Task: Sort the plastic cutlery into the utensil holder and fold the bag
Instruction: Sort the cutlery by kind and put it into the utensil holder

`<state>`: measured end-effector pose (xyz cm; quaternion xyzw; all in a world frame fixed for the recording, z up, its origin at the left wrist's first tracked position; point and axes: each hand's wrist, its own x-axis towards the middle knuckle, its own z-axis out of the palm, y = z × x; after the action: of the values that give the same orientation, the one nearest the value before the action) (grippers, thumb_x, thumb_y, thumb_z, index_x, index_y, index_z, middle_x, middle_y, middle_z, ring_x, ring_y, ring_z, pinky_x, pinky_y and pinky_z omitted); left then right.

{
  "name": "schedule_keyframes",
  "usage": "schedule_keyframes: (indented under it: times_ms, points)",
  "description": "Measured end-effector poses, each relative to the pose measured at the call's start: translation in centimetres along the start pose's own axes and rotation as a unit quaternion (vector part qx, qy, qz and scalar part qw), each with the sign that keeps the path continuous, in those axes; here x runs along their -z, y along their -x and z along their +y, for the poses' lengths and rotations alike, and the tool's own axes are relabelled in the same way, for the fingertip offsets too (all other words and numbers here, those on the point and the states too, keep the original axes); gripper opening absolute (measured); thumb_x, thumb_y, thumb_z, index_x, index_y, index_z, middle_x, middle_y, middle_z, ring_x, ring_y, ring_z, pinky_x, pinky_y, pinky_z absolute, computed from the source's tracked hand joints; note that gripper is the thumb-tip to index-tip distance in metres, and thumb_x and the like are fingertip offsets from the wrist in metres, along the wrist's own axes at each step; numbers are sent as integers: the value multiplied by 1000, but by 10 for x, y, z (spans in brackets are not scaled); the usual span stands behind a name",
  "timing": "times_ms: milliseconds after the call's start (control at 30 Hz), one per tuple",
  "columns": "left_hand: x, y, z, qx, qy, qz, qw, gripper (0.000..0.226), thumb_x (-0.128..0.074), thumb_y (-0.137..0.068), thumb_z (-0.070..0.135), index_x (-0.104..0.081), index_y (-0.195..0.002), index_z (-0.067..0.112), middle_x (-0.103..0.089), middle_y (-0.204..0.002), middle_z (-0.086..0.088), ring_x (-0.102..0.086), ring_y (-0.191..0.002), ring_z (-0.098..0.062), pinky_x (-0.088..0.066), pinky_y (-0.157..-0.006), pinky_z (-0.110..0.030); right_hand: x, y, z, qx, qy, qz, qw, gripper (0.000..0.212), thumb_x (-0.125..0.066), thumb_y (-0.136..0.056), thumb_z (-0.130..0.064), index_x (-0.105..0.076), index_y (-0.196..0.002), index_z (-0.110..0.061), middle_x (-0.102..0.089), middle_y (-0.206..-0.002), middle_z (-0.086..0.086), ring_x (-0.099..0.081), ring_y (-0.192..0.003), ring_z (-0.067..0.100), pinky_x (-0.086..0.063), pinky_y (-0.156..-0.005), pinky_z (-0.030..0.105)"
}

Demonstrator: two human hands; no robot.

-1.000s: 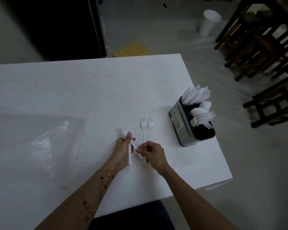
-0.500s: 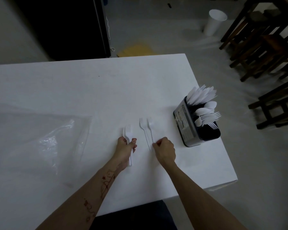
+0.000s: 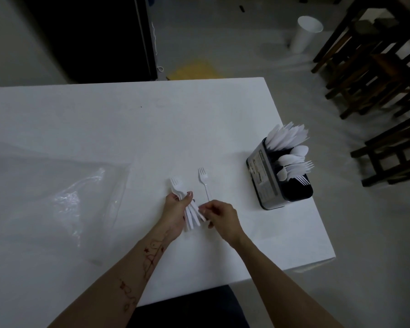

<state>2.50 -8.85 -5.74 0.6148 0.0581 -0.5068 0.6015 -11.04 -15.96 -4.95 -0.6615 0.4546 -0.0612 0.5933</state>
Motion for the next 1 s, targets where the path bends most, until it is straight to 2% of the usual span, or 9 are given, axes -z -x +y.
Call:
schedule_keyframes:
  times_ms: [133,233,333,433,567,700,833,933,1000]
  points:
    - [3,-1,3,8,-37,29,999,13,-55,-94,7,-55,-104,-2,-61,-85,-14,-61,-78,-26,-50,-77,-39,-4,-7,2,-33,150,189,970,24,-72,-88,-38,-61,-91,-16,-64,-83,-6,-62,-73,13,-52,-64,27]
    - [5,2,6,27,-19,16,999,16,-53,-95,6,-53,-109,-2,-64,-94,-15,-65,-89,-26,-52,-80,-40,-3,-12,3,-49,266,167,948,33,-71,-87,-41,-51,-98,-17,-52,-88,-5,-54,-76,15,-43,-64,28]
    - [4,7,8,38,1,12,999,24,-55,-94,6,-50,-117,0,-61,-95,-10,-64,-86,-21,-52,-69,-34,0,-17,3,-46,310,153,937,18,-61,-95,-29,-53,-97,-13,-57,-94,1,-54,-79,19,-45,-68,32]
    - [2,8,10,43,9,29,999,34,-58,-92,6,-48,-124,-1,-57,-96,-9,-59,-78,-18,-49,-66,-30,5,-15,4,-16,180,125,976,14,-52,-100,-21,-60,-96,-10,-65,-90,3,-61,-78,25,-52,-64,33]
    - [-4,11,12,48,42,21,998,35,-55,-93,5,-48,-127,2,-59,-103,-6,-60,-86,-18,-48,-69,-32,15,6,-1,-43,-105,-29,993,11,-57,-98,-12,-66,-97,-7,-71,-87,6,-69,-79,17,-54,-64,26]
    - [-20,20,20,77,93,-30,992,17,-49,-90,11,-57,-104,5,-58,-90,-9,-57,-83,-22,-48,-71,-33,16,16,-3,-53,-93,-70,992,12,-64,-95,-14,-69,-97,-2,-70,-84,10,-66,-75,17,-51,-64,25]
    - [-37,17,20,60,64,-6,996,27,-59,-92,11,-52,-116,4,-58,-103,-13,-57,-89,-20,-49,-69,-35,27,22,-14,-23,-60,-23,998,11,-67,-92,-16,-72,-93,-6,-74,-84,10,-68,-72,15,-55,-63,26]
    - [-56,19,26,72,107,-18,991,34,-51,-96,7,-47,-128,-3,-53,-108,-15,-57,-99,-25,-46,-88,-38,44,28,-29,40,-3,17,999,8,-68,-91,-18,-72,-94,-11,-74,-87,-2,-69,-78,9,-58,-73,26]
    - [-70,21,35,78,153,-35,984,33,-46,-98,4,-46,-131,-3,-50,-120,-11,-51,-117,-26,-38,-102,-40,63,29,-30,159,102,114,975,11,-67,-92,-24,-71,-100,-18,-71,-97,-10,-64,-90,4,-52,-83,23]
